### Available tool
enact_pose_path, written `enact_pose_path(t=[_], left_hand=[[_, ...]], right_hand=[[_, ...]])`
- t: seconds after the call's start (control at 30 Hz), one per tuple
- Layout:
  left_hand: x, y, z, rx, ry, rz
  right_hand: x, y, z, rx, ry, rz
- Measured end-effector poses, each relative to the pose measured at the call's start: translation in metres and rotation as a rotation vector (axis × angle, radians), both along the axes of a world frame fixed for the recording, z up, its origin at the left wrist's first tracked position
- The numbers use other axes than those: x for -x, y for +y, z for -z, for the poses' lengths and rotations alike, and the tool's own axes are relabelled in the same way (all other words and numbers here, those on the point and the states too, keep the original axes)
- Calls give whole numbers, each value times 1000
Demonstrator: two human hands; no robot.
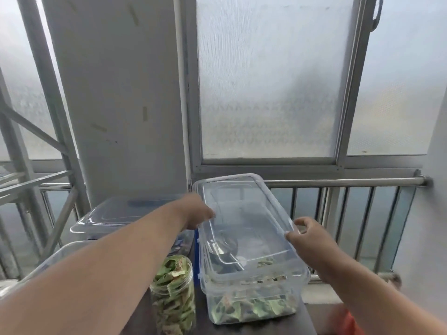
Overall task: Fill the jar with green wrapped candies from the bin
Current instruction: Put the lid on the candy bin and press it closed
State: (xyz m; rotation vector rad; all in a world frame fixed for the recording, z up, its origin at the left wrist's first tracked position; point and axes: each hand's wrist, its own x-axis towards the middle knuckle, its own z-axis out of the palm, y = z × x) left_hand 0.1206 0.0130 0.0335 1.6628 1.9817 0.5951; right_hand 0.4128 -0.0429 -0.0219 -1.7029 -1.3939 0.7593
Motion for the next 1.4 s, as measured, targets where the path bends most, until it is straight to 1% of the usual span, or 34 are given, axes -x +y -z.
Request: enact_pose_path(t=[0.07, 0.17, 0.33, 0.5, 0.67, 0.87, 0.97, 1.1, 1.27, 1.4], left_hand=[[-4, 5, 6, 37, -1, -2], [-9, 17, 12, 74, 60, 25], [-11, 33, 21, 128, 195, 10], [-14, 55, 32, 100, 124, 1], [-13, 64, 37, 87, 94, 34], [-10, 54, 26, 108, 45, 74], [-9, 46, 24, 132, 65, 104], [-5, 44, 27, 143, 86, 109], [0, 41, 23, 215, 81, 120], [-4, 22, 9, 338, 67, 230]], right_hand=[[4, 0, 2, 28, -60, -14], [7, 0, 8, 32, -163, -17], [9, -3, 16, 26, -195, -49], [13, 0, 22, -5, -172, 2], [16, -2, 19, -35, -182, 17], [13, -10, 19, 9, -225, 21], [13, -10, 21, 55, -216, 36], [15, -11, 25, 43, -243, 48], [19, -17, 23, -37, -335, 47], [23, -26, 28, -118, -335, 75]])
